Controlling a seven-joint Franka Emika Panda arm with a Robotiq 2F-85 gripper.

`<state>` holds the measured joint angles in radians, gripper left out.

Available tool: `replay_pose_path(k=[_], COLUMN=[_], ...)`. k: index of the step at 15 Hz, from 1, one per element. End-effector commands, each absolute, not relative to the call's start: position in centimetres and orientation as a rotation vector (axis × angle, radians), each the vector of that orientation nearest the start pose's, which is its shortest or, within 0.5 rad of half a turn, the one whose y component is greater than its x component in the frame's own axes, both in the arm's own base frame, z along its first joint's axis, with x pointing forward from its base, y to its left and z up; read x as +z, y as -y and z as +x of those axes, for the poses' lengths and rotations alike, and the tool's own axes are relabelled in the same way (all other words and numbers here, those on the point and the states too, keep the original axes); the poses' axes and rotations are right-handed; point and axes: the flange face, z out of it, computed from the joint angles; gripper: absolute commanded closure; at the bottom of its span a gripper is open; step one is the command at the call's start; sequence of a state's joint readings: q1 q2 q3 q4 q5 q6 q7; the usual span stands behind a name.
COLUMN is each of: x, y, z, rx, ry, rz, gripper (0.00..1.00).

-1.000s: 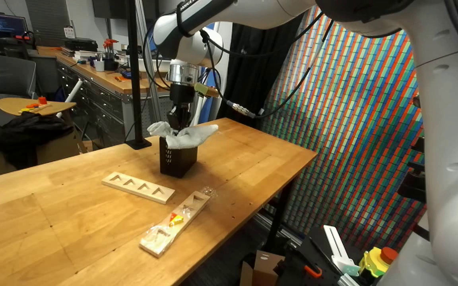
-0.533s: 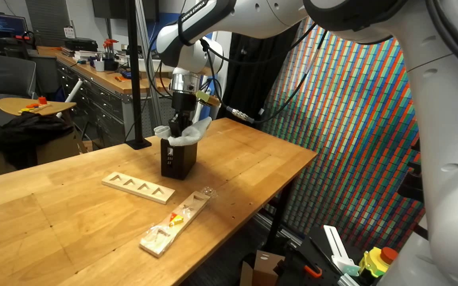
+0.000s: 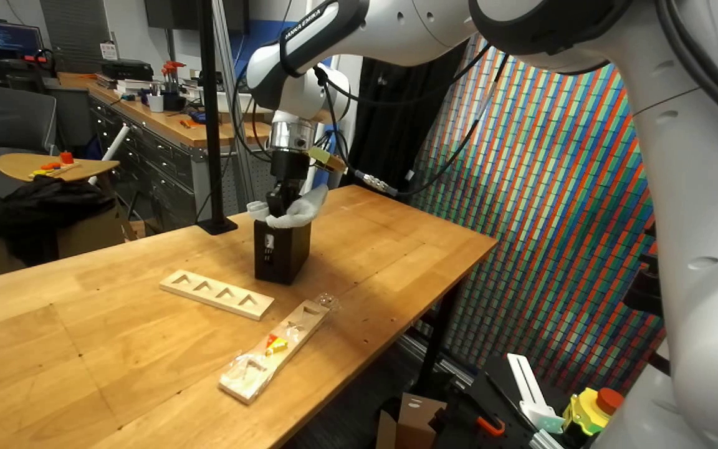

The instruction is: Put the towel in the box

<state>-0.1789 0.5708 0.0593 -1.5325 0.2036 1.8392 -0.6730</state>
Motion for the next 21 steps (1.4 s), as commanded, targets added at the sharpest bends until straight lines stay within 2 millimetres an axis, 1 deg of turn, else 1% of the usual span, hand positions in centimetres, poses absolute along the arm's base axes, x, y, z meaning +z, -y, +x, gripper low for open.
replay_pose_path(k=[1, 3, 5, 7, 9, 11, 13, 15, 21], x=[33.7, 35.7, 38.3, 40.5, 42.1, 43.0, 43.2, 42.8, 40.1], y=[6.7, 6.5, 6.3, 6.1, 5.9, 5.7, 5.6, 5.5, 5.5], z=[66.2, 65.9, 65.5, 65.0, 64.1, 63.0, 61.5, 60.0, 56.4], rx=[0.178, 0.134, 0.089, 0.055, 0.033, 0.023, 0.022, 0.024, 0.036], ry=[0.646, 0.640, 0.633, 0.617, 0.590, 0.554, 0.506, 0.454, 0.348], rz=[-2.768, -2.799, -2.831, -2.863, -2.888, -2.910, -2.925, -2.931, -2.942], gripper=[1.00, 1.00, 1.00, 1.00, 1.00, 1.00, 1.00, 1.00, 1.00])
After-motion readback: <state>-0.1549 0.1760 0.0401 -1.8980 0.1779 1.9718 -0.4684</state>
